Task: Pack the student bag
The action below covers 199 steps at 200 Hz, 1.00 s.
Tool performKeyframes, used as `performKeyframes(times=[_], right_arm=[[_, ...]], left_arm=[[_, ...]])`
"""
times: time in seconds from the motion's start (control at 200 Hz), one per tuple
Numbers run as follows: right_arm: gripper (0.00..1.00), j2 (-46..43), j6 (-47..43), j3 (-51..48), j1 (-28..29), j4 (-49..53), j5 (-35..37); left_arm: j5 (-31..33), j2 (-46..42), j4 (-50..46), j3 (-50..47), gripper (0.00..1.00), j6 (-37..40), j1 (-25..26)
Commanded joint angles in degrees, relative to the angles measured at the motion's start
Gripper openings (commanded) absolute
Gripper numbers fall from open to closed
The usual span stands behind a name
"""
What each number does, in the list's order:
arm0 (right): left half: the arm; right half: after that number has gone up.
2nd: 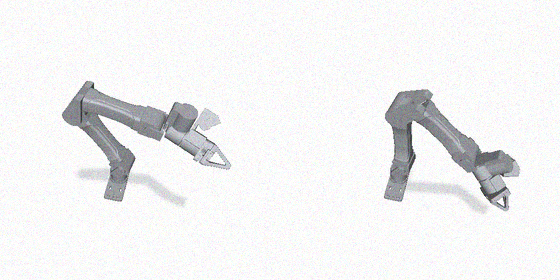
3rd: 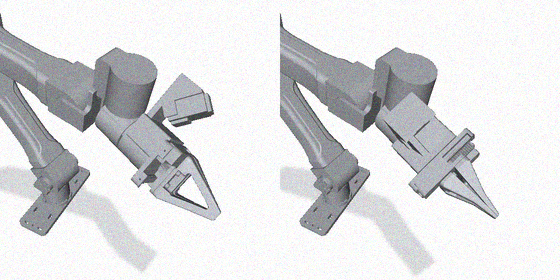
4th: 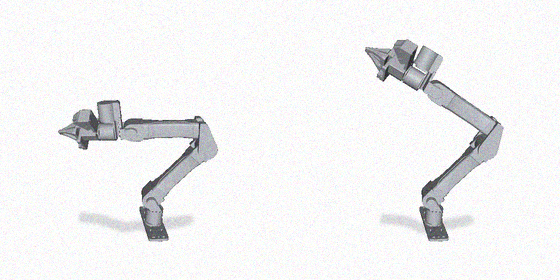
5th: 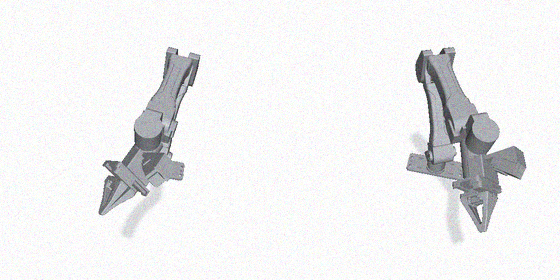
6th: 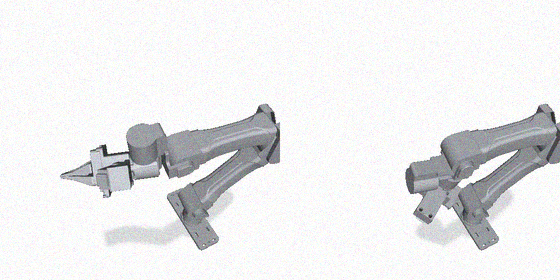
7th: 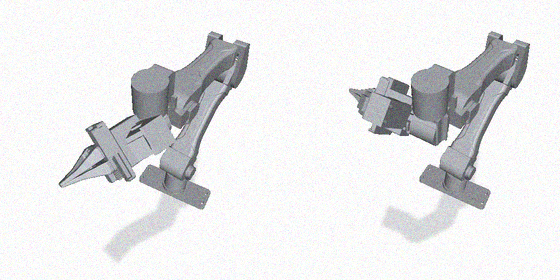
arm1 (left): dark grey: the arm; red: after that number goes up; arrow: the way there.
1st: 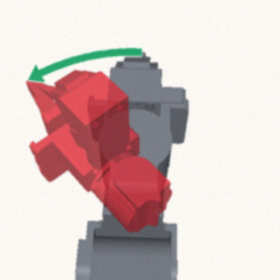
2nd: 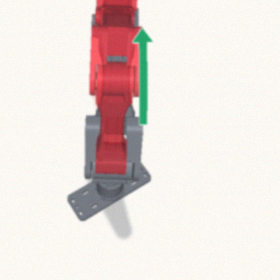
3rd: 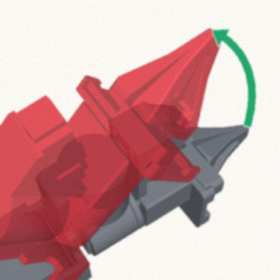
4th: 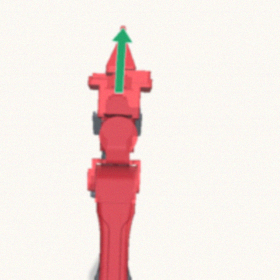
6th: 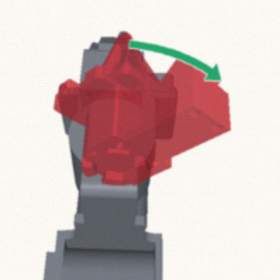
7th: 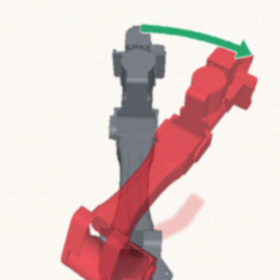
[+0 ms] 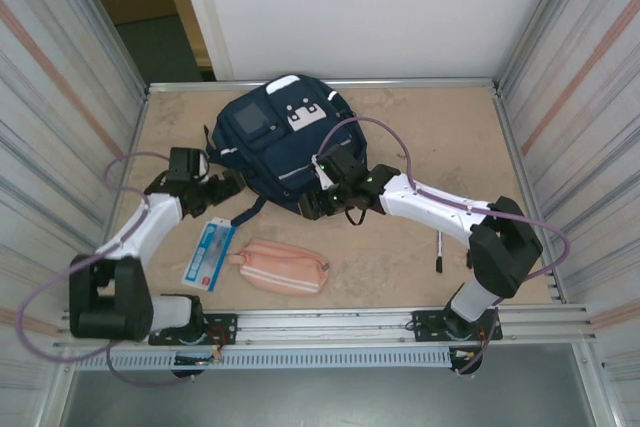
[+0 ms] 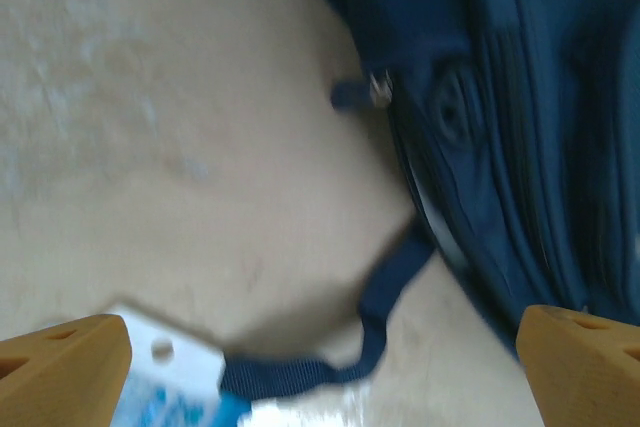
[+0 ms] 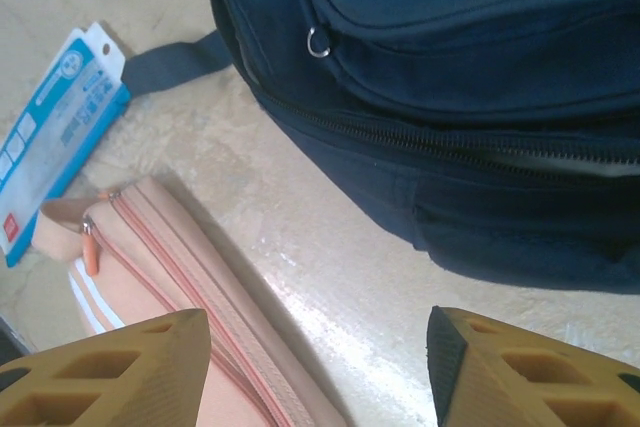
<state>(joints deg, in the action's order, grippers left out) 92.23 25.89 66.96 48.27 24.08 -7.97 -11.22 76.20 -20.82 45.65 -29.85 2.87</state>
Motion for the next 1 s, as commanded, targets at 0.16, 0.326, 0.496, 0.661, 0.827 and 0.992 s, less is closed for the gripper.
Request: performKeyframes(times=[0.16,0.326,0.496,0.661,0.827,0.992], right_arm=[[0.59,-1.45,5.83,-3.38,1.51,-0.64,-0.20],[0.59,-1.00,6.19,-1.67,3.72,0.97,1.37],[0.60,-0.29,6.06,-0.66,4.89,3.14,3.00],[0.59,0.29,6.04,-1.43,5.08,2.21,3.78],[0.59,0.71,5.88,-0.30,5.12,2.17,4.13],[0.59,2.72,5.00,2.18,3.59,1.93,5.67]], left_arm=[[-8.11,15.76,11.66,13.77,0.83,0.70,-1.93],[-6.96,24.33,13.32,18.12,0.69,-1.79,-2.12],[-3.78,24.51,16.79,13.79,0.62,-4.87,-2.22],[1.99,25.67,16.96,13.03,0.62,-5.62,-2.24],[-3.00,29.32,19.24,15.10,0.13,-6.43,-2.16],[-4.12,21.40,18.81,10.12,0.05,-8.84,0.41]])
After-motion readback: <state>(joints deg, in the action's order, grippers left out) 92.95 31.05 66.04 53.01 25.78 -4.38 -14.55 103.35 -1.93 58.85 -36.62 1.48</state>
